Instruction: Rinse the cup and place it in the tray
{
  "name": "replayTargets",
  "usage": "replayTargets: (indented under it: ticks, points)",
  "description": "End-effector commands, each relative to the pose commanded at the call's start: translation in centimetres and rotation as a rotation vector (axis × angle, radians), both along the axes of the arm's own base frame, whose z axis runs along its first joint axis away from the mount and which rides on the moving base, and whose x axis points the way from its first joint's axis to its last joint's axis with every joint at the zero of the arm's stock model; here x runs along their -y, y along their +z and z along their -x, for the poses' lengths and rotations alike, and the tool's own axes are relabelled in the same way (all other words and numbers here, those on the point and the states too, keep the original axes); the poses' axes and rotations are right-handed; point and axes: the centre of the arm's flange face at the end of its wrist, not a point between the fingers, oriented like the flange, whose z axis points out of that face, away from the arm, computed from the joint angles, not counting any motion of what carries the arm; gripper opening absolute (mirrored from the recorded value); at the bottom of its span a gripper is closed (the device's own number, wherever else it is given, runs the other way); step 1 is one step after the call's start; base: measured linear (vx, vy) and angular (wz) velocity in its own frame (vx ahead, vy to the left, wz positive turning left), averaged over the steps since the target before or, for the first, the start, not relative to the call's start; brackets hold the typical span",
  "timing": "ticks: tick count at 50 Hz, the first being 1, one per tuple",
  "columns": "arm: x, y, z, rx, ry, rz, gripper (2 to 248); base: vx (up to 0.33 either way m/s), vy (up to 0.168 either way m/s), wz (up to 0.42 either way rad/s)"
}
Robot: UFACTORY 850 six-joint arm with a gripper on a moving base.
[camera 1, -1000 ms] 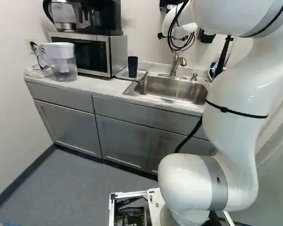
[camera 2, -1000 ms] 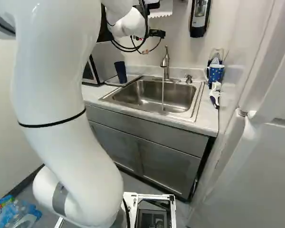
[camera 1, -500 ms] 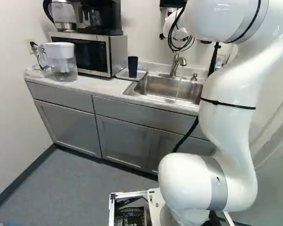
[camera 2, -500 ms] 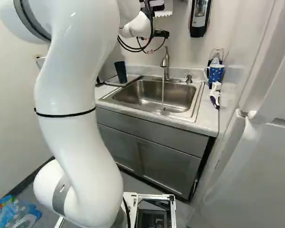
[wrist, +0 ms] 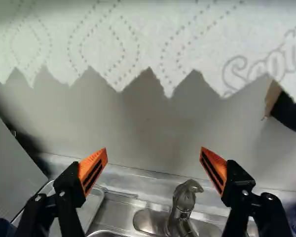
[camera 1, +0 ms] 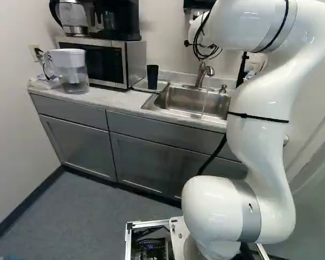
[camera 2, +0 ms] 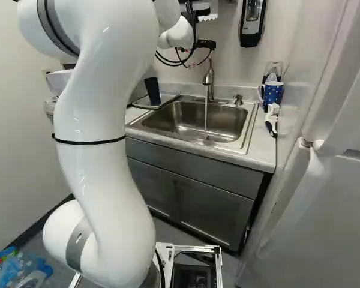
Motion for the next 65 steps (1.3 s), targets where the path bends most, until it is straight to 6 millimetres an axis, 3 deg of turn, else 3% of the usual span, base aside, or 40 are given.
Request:
replayTargets:
  ticks: [29, 65]
  points:
    - [-0.5, -0.8, -1.6, -0.057, 0.004, -0.009, 247, 0.0, 0.0, 0.0]
    - [-0.9, -0.8, 0.0, -0.089, 0.004, -0.015, 247, 0.0, 0.0, 0.0]
